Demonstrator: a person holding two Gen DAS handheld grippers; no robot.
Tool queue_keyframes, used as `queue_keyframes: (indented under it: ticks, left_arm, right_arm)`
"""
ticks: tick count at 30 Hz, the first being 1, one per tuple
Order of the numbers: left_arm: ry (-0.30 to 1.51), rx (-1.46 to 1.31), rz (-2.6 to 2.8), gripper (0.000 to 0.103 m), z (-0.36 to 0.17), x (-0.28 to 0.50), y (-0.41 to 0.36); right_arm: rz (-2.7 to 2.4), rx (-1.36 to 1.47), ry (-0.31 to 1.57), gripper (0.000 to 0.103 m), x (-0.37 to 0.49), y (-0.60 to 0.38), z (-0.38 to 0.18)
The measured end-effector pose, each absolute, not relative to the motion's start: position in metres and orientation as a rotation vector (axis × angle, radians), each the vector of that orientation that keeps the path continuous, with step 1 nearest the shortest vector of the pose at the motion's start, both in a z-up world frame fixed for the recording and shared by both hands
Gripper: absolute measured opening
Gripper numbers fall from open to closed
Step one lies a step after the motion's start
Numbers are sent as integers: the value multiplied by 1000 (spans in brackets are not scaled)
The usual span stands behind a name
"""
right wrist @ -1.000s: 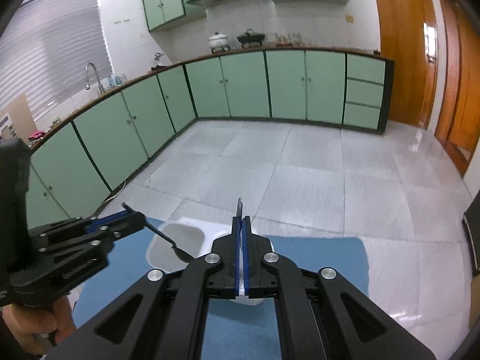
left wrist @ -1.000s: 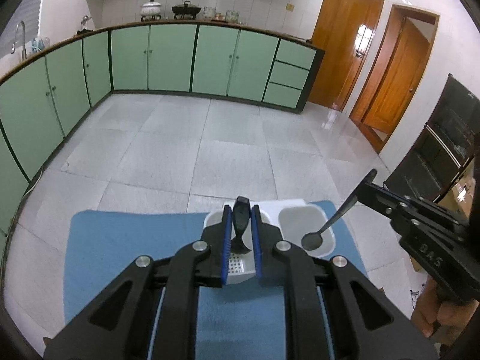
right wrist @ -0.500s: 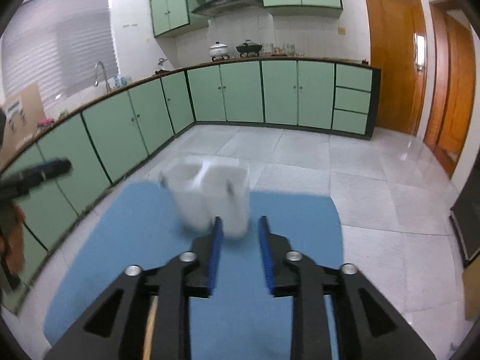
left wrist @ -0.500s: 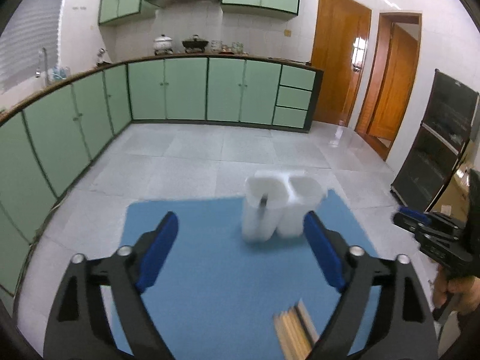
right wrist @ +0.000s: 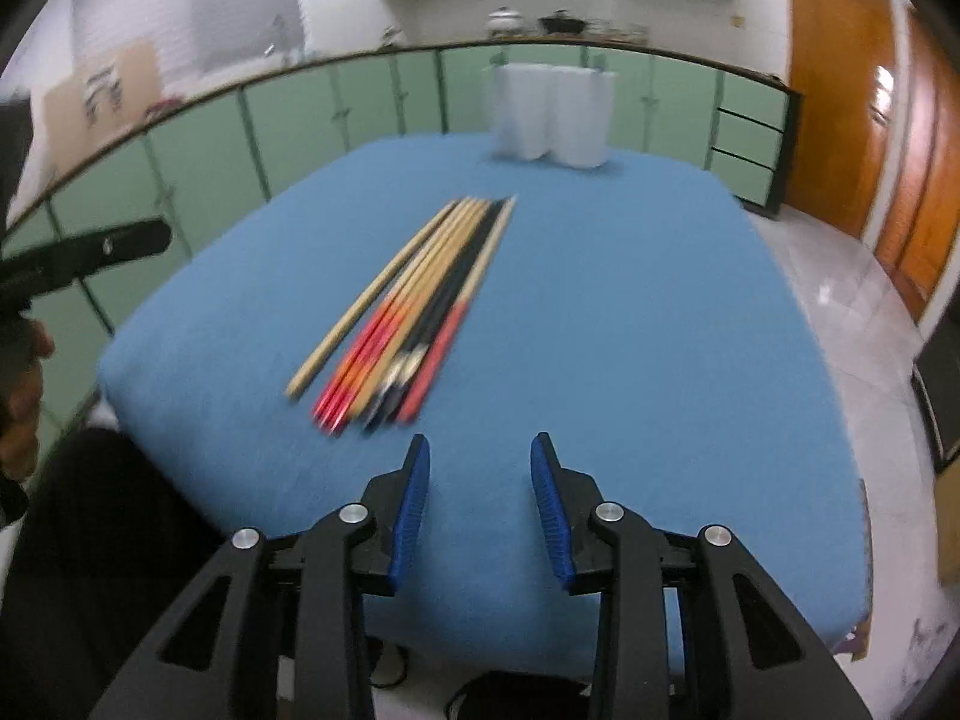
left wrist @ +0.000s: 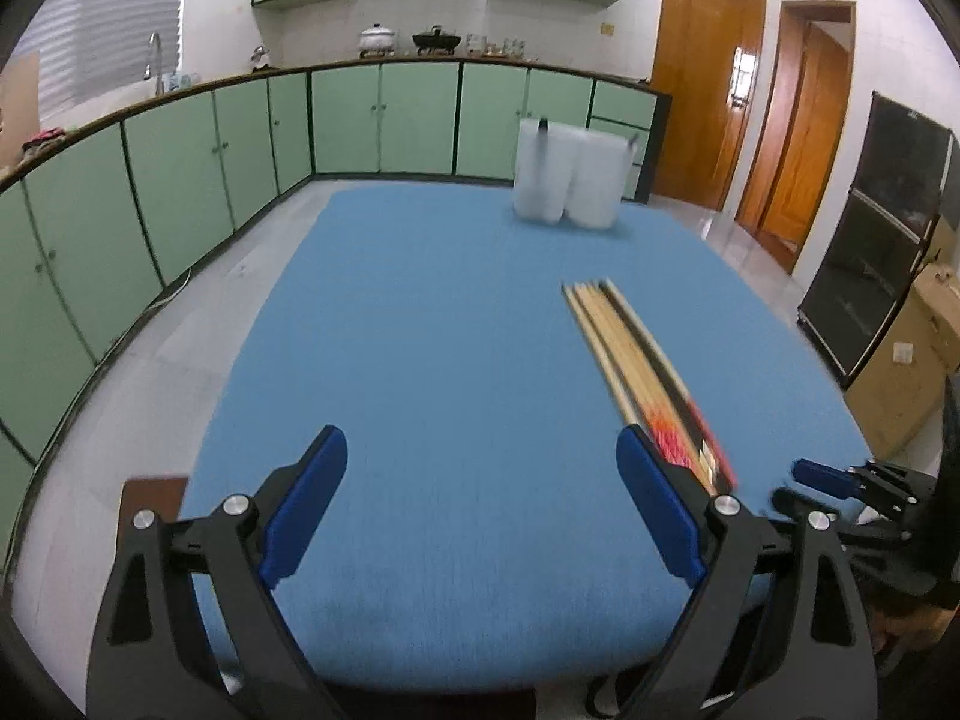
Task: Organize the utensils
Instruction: 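Grasp a plain wooden chopstick with the left tool while the right tool grasps a red chopstick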
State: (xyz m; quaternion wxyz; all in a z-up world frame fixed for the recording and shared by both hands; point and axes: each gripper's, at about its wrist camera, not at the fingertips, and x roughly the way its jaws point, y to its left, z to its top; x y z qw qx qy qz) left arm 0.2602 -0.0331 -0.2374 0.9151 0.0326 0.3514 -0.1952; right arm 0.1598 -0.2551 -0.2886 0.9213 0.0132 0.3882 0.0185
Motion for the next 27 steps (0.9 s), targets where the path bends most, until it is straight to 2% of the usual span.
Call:
queue_keyframes:
  ticks: [7,12,22,24,27]
  left_arm:
    - [748,59,-417,89,-252,237,-34]
    - [771,67,-459,88,-261,235,-49]
    - [804,156,-503,88,-289,236,-100]
    - [810,173,-491,88,-295,236,-105]
    - [817,170,-479,88,-299,238,-107]
  right_arm:
    - [25,-38,738,34,173,-238,-296]
    - [32,-28,729,20,177,-244,-298]
    - [25,-45,719,19,175,-259,-300]
    - [22,-47,719,7,178,-260,-301]
    - [-43,5,719,6,179,-280,-301]
